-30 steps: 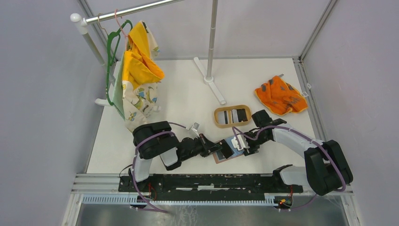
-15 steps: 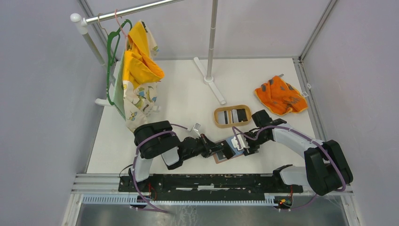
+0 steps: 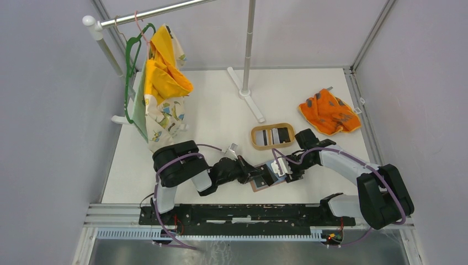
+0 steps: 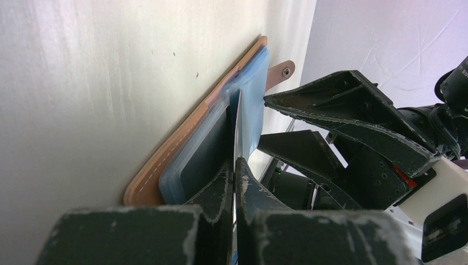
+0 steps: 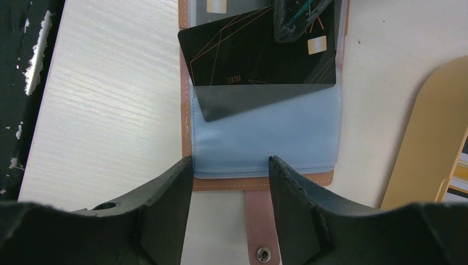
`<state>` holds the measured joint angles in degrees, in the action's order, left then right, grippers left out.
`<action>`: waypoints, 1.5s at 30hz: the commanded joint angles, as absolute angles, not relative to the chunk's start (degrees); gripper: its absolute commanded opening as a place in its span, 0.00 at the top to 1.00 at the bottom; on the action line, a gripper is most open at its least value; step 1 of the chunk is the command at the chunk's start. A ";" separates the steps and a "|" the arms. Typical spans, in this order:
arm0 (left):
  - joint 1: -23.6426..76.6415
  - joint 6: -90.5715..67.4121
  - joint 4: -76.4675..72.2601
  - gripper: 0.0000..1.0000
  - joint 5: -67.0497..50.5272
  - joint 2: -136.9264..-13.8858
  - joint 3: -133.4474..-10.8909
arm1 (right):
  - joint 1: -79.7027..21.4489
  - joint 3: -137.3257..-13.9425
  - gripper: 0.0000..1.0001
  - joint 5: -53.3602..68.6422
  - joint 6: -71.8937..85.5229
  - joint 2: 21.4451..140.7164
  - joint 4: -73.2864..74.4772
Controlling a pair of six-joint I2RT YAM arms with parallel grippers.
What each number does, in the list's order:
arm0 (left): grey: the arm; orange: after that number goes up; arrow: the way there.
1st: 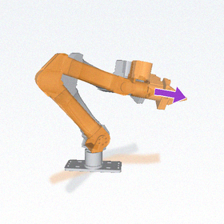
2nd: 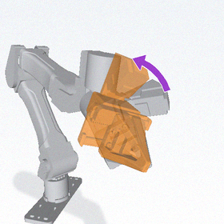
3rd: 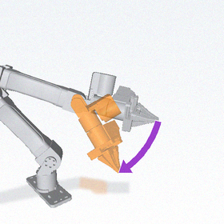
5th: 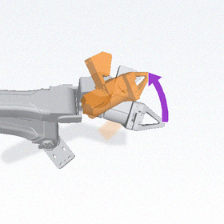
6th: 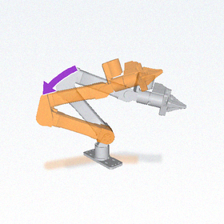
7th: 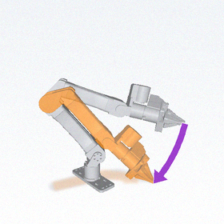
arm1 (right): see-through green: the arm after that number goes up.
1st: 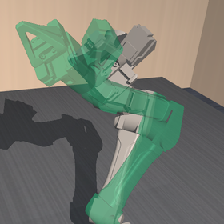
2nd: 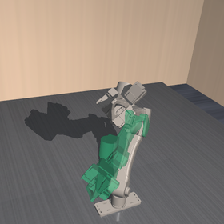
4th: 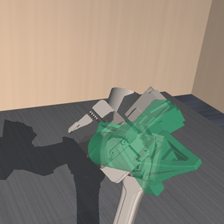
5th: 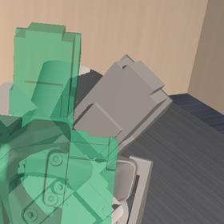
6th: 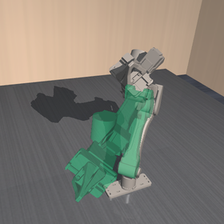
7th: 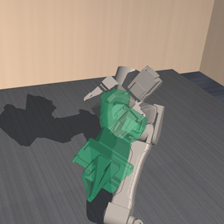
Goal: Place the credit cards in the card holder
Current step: Insert the credit card into the card holder.
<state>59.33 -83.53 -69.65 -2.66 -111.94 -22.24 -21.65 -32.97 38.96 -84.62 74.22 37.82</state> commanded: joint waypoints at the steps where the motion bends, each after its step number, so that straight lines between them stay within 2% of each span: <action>1: 59.14 -84.25 -65.55 0.98 -5.60 -111.18 -23.33 | -22.20 -32.61 0.42 36.74 -84.76 75.23 35.70; 10: 57.27 -82.34 -65.65 0.98 -8.06 -111.90 -24.70 | -22.38 -32.74 0.41 37.07 -84.55 75.28 35.85; 16: 56.26 -81.19 -65.81 0.98 -10.28 -113.55 -26.37 | -22.34 -33.81 0.39 41.40 -84.37 73.83 37.00; 21: 55.55 -80.36 -65.12 0.91 -11.15 -113.90 -26.89 | -23.46 -34.69 0.41 47.19 -84.12 71.50 37.78; 24: 55.33 -79.86 -64.50 0.88 -11.38 -113.81 -27.13 | -25.58 -35.64 0.47 50.57 -83.35 70.46 37.70; 28: 55.29 -79.47 -64.08 0.84 -11.68 -113.91 -27.44 | -30.72 -36.91 0.64 52.79 -79.46 69.30 35.13; 33: 55.29 -79.53 -64.40 0.82 -11.69 -114.19 -27.47 | -39.87 -36.10 0.88 43.77 -66.63 68.85 23.36; 35: 55.25 -79.56 -64.59 0.82 -11.65 -114.32 -27.35 | -42.99 -36.34 0.93 39.05 -63.51 69.99 20.80; 45: 55.27 -79.80 -64.95 0.81 -11.26 -114.19 -26.72 | -53.69 -35.36 0.96 21.32 -61.80 75.07 16.09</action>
